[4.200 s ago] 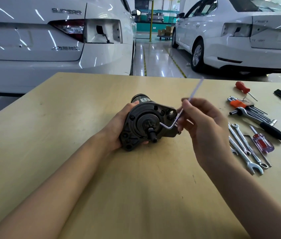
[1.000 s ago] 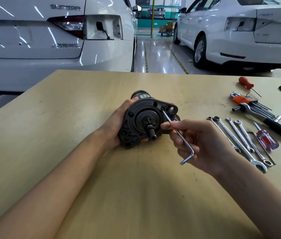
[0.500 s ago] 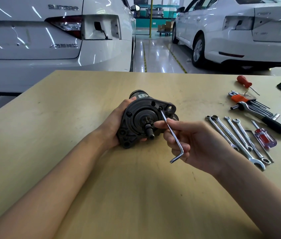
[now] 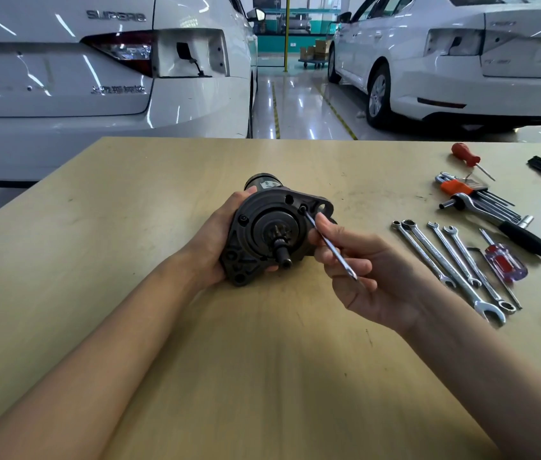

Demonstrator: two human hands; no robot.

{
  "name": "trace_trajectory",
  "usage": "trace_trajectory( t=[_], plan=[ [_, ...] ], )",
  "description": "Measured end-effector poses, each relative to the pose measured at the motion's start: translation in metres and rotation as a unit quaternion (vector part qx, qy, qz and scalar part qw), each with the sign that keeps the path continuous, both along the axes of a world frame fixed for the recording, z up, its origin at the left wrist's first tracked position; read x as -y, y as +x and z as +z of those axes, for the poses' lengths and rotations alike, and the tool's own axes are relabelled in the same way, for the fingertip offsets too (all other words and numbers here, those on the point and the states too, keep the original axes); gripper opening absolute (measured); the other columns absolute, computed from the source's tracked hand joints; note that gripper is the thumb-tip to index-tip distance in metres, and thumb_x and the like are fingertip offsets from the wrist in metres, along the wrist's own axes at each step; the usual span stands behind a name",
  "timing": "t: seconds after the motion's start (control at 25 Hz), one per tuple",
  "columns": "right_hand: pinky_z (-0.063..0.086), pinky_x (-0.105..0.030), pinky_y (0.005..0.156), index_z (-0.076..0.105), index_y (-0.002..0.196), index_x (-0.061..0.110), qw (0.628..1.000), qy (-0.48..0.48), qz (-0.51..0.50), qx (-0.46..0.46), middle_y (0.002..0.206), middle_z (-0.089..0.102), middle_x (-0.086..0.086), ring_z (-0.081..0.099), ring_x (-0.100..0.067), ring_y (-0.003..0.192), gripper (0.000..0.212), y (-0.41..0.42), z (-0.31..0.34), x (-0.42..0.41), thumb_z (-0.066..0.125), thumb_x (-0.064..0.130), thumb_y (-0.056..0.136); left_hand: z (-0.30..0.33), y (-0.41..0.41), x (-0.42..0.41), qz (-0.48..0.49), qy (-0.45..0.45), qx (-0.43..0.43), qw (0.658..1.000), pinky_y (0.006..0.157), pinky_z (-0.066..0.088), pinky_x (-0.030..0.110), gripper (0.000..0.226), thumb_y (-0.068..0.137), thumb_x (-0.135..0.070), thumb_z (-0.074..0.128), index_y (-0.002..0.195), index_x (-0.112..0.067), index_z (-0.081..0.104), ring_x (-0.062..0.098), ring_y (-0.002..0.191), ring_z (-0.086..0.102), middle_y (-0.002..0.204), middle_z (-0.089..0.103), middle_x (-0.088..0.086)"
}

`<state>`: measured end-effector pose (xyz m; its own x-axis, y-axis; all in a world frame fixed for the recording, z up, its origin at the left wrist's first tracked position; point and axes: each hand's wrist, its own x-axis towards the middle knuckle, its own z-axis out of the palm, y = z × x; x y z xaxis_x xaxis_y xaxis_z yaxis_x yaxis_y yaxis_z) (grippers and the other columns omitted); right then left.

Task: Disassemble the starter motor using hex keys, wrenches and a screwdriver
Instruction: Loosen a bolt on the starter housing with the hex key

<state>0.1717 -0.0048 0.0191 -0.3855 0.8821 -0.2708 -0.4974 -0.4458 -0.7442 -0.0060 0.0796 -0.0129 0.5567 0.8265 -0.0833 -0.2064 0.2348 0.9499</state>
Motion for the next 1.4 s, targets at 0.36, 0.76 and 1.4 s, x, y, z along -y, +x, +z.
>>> trace_trajectory(
  t=[0.36, 0.76, 1.4],
  plan=[
    [0.034, -0.012, 0.026, 0.054, 0.077, 0.012, 0.999, 0.009, 0.031, -0.008, 0.051, 0.059, -0.002, 0.045, -0.003, 0.029, 0.033, -0.0077, -0.0036, -0.003, 0.075, 0.029, 0.059, 0.0039, 0.0008, 0.0037, 0.005, 0.001, -0.008, 1.0, 0.055, 0.055, 0.028, 0.052, 0.091, -0.052, 0.036, 0.081, -0.021, 0.078, 0.018, 0.064, 0.067, 0.079, 0.073, 0.005],
    [0.042, -0.017, 0.034, 0.068, 0.081, 0.001, 0.998, 0.012, 0.025, -0.061, 0.062, 0.063, -0.01, 0.048, -0.008, 0.036, 0.016, -0.0004, -0.0017, 0.0012, 0.06, 0.002, 0.067, 0.0029, 0.0, 0.0032, 0.007, -0.007, -0.012, 1.0, 0.058, 0.057, 0.028, 0.054, 0.092, -0.053, 0.036, 0.08, -0.021, 0.078, 0.016, 0.067, 0.068, 0.08, 0.073, 0.003],
    [0.04, -0.015, 0.033, 0.059, 0.092, 0.008, 0.997, 0.045, 0.036, -0.043, 0.059, 0.061, -0.005, 0.048, -0.005, 0.035, 0.017, -0.0029, -0.0041, 0.0009, 0.061, 0.015, 0.077, 0.0025, 0.0, 0.0022, 0.018, -0.005, -0.015, 1.0, 0.054, 0.056, 0.031, 0.051, 0.09, -0.053, 0.038, 0.082, -0.02, 0.077, 0.018, 0.066, 0.067, 0.08, 0.072, 0.006]
  ],
)
